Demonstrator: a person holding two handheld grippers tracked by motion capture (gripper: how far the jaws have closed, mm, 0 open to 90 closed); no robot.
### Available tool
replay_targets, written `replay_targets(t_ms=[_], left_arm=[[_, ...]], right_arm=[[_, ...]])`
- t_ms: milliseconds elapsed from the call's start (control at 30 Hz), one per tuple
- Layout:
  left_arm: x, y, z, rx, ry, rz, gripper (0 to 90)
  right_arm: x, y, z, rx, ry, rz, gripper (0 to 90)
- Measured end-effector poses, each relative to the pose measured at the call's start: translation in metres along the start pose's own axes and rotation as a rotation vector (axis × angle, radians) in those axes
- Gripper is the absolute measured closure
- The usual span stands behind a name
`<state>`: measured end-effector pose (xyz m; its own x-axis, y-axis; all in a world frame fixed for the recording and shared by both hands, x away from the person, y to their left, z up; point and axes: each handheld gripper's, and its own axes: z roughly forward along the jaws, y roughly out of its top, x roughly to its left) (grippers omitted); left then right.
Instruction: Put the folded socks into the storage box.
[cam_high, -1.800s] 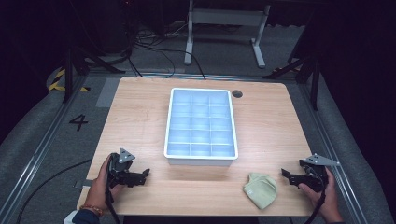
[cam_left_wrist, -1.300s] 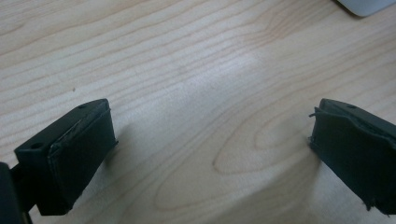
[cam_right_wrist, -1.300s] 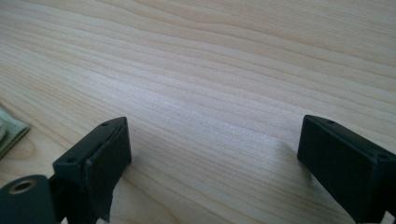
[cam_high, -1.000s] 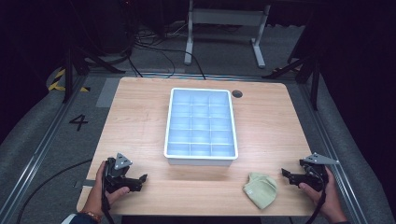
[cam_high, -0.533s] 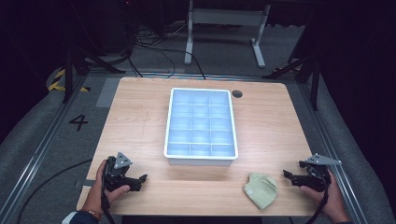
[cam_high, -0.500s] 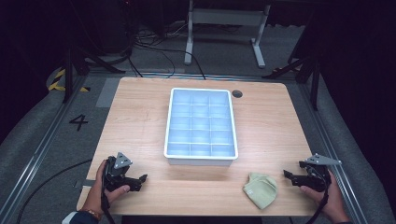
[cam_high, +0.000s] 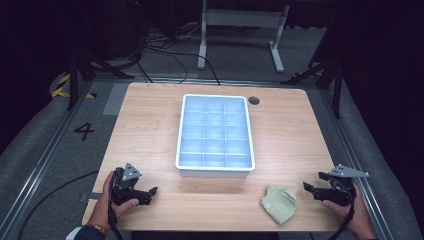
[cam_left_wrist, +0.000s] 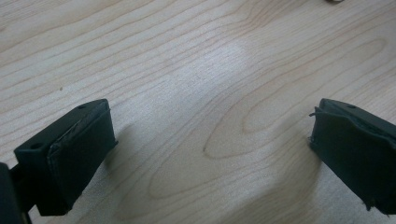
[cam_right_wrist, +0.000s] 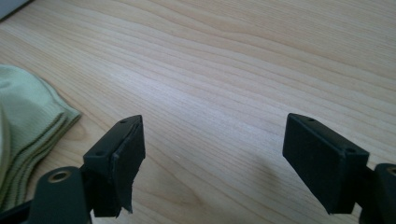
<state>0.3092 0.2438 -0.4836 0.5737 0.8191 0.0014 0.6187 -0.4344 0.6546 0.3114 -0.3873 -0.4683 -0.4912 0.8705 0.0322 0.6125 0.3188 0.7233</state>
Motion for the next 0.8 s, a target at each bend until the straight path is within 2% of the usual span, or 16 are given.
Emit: replay_targets(t_ms=[233,367,800], left_arm=[[0.0,0.0,0.0,0.0,-0.001,0.001,0.0],[0.0,0.0,0.0,0.0,-0.001,0.001,0.0],[0.0,0.0,0.0,0.0,-0.001,0.001,0.0]], right_arm=[[0.008,0.005,-0.004,-0.005,0.007,-0.012,24.5],[0.016,0.01,-0.009,-0.02,0.019,-0.037,25.0],[0.04,0.02,-0.019,-0.046,0.077,-0.09,26.1]])
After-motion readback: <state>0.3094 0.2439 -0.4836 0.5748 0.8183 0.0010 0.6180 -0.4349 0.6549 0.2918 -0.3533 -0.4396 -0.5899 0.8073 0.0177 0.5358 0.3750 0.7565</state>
